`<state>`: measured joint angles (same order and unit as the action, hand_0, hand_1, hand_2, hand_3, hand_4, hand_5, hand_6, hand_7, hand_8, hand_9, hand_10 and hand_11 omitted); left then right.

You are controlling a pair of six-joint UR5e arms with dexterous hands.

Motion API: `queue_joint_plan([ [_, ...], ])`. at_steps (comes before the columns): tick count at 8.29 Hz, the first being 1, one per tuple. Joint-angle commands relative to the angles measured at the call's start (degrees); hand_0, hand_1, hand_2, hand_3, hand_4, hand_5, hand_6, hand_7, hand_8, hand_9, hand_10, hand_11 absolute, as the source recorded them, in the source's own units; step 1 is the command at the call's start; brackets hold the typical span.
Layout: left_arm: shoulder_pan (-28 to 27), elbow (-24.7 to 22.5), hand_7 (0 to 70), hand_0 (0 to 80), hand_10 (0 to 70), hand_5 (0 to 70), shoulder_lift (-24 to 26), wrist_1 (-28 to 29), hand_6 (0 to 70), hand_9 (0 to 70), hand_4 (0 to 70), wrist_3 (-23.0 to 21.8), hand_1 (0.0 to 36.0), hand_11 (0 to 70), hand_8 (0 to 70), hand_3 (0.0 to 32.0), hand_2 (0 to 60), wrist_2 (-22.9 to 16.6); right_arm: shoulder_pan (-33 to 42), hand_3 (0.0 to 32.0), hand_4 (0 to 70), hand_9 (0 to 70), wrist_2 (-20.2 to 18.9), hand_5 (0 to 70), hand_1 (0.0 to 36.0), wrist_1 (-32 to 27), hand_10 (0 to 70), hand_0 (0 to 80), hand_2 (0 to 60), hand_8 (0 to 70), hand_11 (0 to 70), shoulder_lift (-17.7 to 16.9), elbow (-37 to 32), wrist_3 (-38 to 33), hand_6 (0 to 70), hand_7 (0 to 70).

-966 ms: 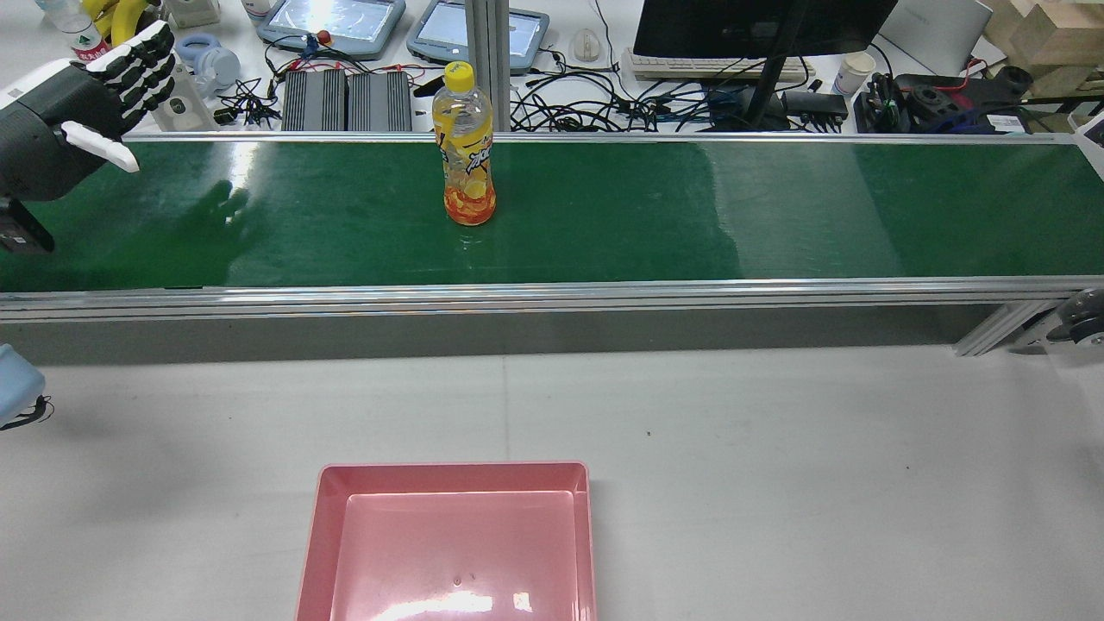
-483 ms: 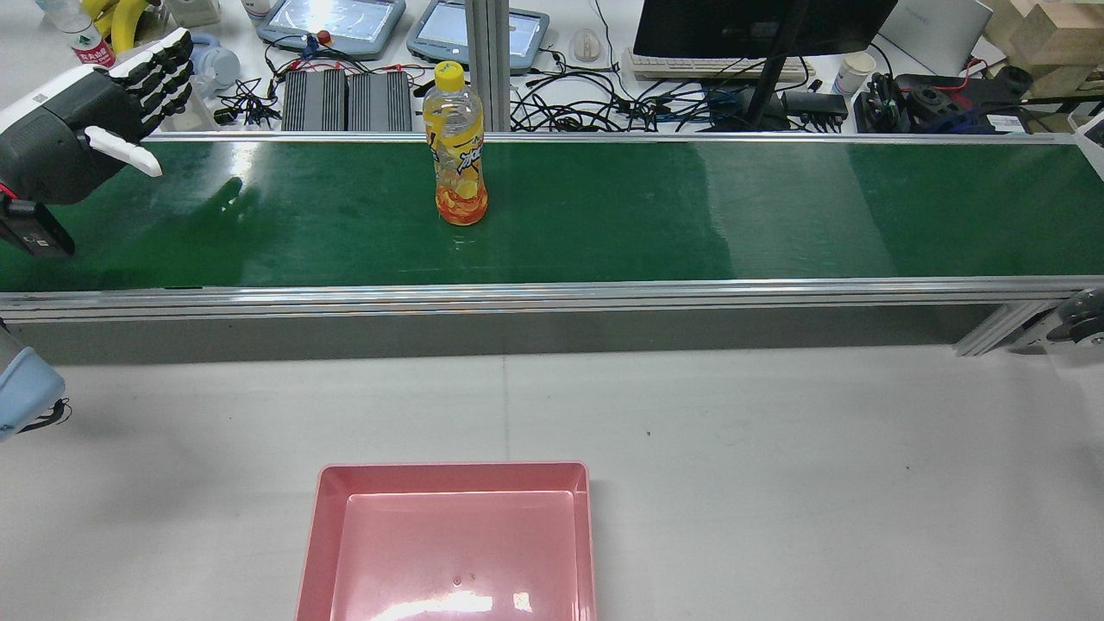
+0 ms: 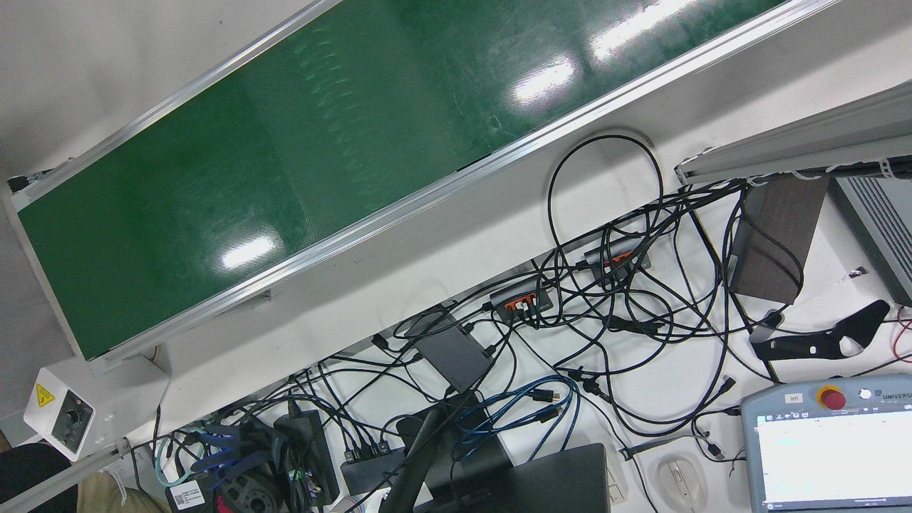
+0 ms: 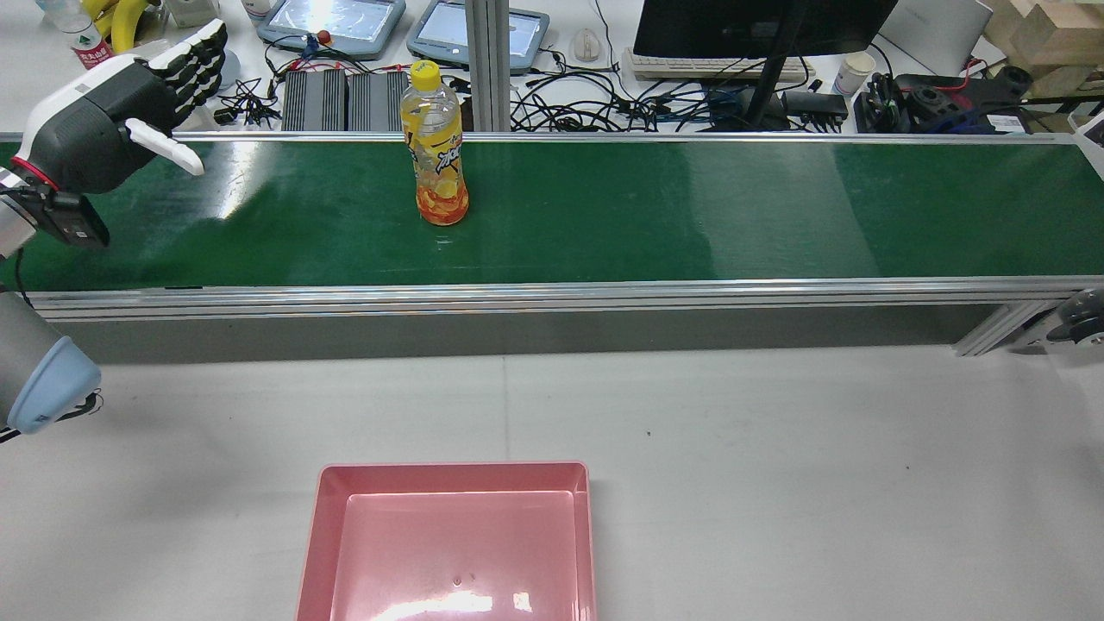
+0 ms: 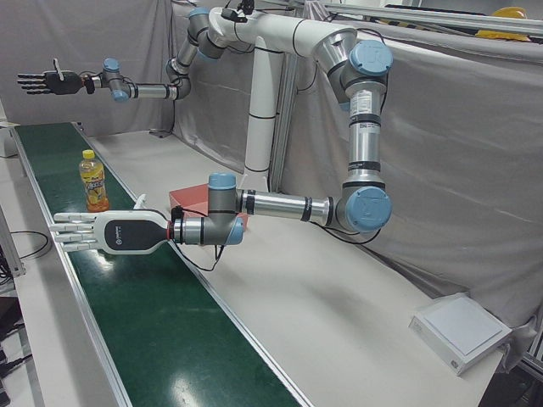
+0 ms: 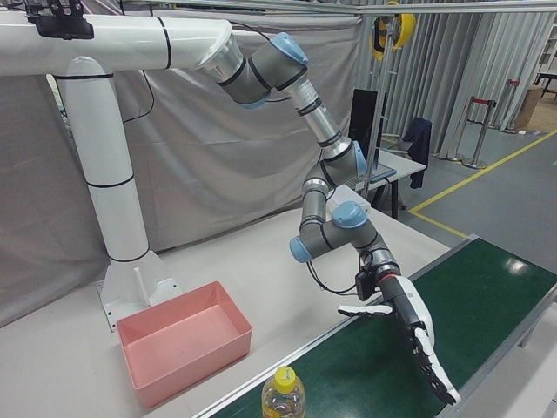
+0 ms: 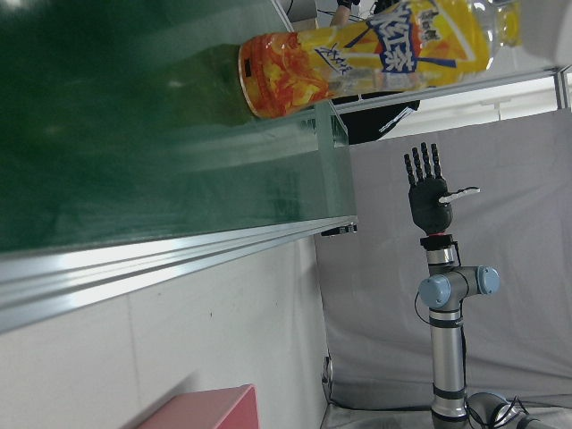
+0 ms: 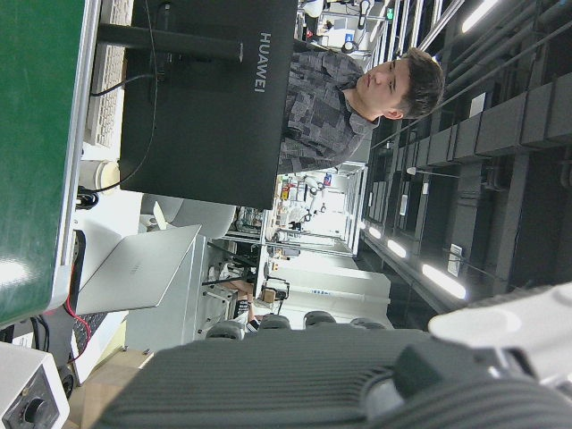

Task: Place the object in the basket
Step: 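Move the open left hand along the belt toward the orange drink bottle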

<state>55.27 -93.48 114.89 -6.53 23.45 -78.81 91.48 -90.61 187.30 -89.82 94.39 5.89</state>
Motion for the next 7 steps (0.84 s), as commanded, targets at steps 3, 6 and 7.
queue_joint_plan([
  [3,-2.2,0.6,0.0,60.4,0.0,0.3,2.3,3.1,0.0,0.0,7.3,-1.3,5.9,0.0,0.0,0.0,0.0,1.2,0.0,0.0,0.0,0.0,0.0,0.0,0.0,0.0,0.0,0.0,0.0,0.0,0.0,0.0,0.0,0.0,0.0,0.0],
  [6,-2.4,0.7,0.0,61.6,0.0,0.3,2.5,3.5,0.0,0.0,8.1,-4.2,6.4,0.0,0.0,0.0,0.0,1.2,-0.1,0.0,0.0,0.0,0.0,0.0,0.0,0.0,0.0,0.0,0.0,0.0,0.0,0.0,0.0,0.0,0.0,0.0],
  [7,-3.7,0.7,0.0,61.9,0.0,0.7,2.6,3.5,0.0,0.0,7.9,-4.3,6.6,0.0,0.0,0.0,0.0,1.4,0.0,0.0,0.0,0.0,0.0,0.0,0.0,0.0,0.0,0.0,0.0,0.0,0.0,0.0,0.0,0.0,0.0,0.0],
])
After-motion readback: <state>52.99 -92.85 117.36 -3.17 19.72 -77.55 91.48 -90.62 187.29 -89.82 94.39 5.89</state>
